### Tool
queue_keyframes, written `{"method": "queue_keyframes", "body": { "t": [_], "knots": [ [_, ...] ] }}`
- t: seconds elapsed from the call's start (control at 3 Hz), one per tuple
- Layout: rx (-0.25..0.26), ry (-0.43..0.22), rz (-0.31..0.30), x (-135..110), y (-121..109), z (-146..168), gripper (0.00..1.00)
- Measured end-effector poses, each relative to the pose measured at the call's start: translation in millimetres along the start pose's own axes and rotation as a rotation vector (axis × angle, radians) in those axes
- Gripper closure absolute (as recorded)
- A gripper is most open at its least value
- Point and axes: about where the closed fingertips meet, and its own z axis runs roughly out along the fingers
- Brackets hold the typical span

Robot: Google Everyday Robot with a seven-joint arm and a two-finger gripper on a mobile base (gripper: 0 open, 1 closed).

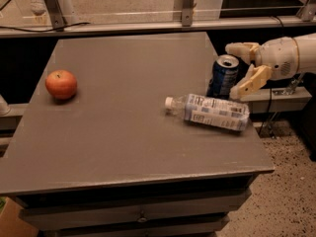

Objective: Move pepsi can near blue plastic bottle

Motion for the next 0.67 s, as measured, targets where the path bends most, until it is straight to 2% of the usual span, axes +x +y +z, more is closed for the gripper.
{"method": "queue_keyframes", "body": {
  "t": [0.33,0.67],
  "knots": [
    [-0.047,0.019,-0.037,-6.8,0.9,-5.2,0.0],
    [-0.006,0.015,-0.043,-9.2,-12.6,-29.5,0.0]
  ]
}}
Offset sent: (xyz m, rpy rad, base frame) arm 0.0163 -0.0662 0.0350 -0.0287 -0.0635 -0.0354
